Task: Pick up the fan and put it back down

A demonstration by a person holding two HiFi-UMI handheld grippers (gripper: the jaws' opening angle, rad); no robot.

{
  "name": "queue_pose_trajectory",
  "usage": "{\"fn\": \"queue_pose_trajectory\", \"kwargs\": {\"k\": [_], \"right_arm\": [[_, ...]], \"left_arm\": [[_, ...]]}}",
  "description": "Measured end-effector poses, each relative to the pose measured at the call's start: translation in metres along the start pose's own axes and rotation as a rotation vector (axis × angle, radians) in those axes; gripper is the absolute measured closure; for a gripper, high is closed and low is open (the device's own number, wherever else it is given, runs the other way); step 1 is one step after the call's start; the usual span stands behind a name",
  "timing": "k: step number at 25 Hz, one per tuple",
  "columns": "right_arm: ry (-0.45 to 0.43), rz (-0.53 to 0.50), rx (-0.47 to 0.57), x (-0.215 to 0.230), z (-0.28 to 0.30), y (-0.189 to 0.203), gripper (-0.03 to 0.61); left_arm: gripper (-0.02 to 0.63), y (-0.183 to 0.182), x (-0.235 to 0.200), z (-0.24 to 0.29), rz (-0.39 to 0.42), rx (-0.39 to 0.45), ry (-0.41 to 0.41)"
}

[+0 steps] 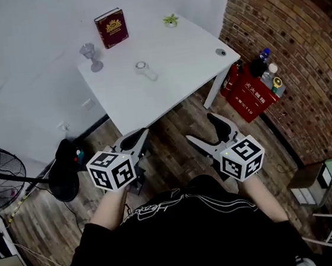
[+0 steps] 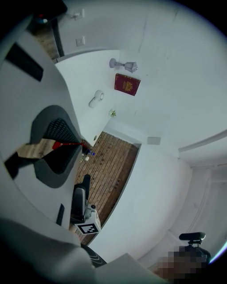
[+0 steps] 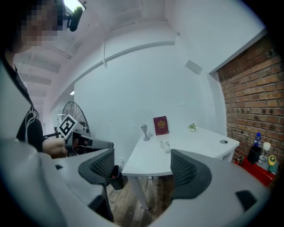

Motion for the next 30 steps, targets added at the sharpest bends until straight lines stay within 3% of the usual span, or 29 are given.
{"fn": "queue_pose_trajectory", "kwargs": {"k": [7,18,30], "right_arm": [[-0.028,-0.039,-0.022,0.027,0.051,-0.035,0.193],[-0.117,-0.086,-0.120,0.081,0.181,-0.084,0.179],[-0.184,-0.157,-0.308,0.123,0.326,-0.080,0.187]], "left_arm": [[0.580,0.003,-0.041,0.013,-0.102,0.014,-0.039],[0.580,-0.046,-0.120,0.050,-0.141,0.027,-0.156],[0.580,-0.081,-0.190,0.070,-0.196,0.039,-0.278]]}}
Point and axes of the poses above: the fingertips, and each gripper's own axes: z forward along the fingers, x to its right, y out of its underside, the point moved 1 cm from there along -z, backward along the fingers, and after that the axes turned 12 degrees about -x, right-handed, at the moved point
